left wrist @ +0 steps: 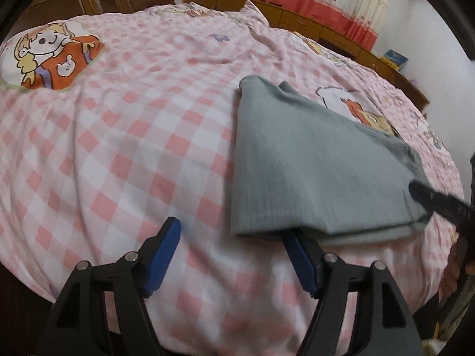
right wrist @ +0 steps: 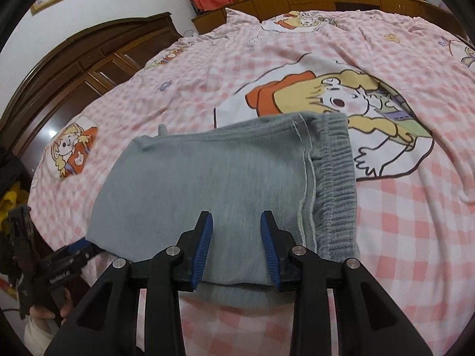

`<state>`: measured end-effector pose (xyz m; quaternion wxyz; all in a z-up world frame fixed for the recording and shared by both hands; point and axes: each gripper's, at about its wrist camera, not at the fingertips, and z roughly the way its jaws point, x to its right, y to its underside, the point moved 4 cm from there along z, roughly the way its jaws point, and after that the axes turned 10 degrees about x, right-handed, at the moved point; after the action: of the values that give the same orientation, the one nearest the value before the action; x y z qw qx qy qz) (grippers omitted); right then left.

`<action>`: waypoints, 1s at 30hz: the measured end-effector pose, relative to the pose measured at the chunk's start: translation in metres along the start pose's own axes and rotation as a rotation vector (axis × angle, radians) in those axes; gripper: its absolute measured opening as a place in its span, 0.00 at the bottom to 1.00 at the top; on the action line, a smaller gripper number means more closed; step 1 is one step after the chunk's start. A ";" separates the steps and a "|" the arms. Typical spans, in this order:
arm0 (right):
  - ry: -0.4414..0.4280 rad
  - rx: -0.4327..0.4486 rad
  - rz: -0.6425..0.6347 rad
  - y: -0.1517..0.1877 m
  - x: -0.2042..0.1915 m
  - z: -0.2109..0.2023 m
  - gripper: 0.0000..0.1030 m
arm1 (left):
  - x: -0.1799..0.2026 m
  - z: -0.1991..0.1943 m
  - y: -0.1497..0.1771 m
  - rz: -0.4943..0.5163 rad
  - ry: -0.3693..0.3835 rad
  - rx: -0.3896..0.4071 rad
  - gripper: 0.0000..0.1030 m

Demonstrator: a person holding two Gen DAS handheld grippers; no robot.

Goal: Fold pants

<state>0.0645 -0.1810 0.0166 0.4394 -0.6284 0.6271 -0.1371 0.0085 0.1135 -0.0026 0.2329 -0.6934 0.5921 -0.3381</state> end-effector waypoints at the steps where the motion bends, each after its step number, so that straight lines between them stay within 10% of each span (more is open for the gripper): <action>1: 0.001 -0.004 -0.002 0.001 0.001 0.001 0.33 | 0.000 0.000 -0.003 -0.014 -0.002 0.014 0.73; 9: 0.034 0.003 -0.060 0.010 -0.004 0.003 0.33 | -0.020 -0.002 -0.017 -0.075 -0.136 0.071 0.75; 30: 0.133 0.012 -0.058 -0.030 -0.039 0.023 0.33 | -0.022 -0.048 -0.047 -0.035 0.039 0.132 0.75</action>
<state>0.0943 -0.1419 0.0393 0.3963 -0.6331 0.6356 -0.1952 0.0024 0.1477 0.0594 0.2606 -0.6800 0.5607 -0.3940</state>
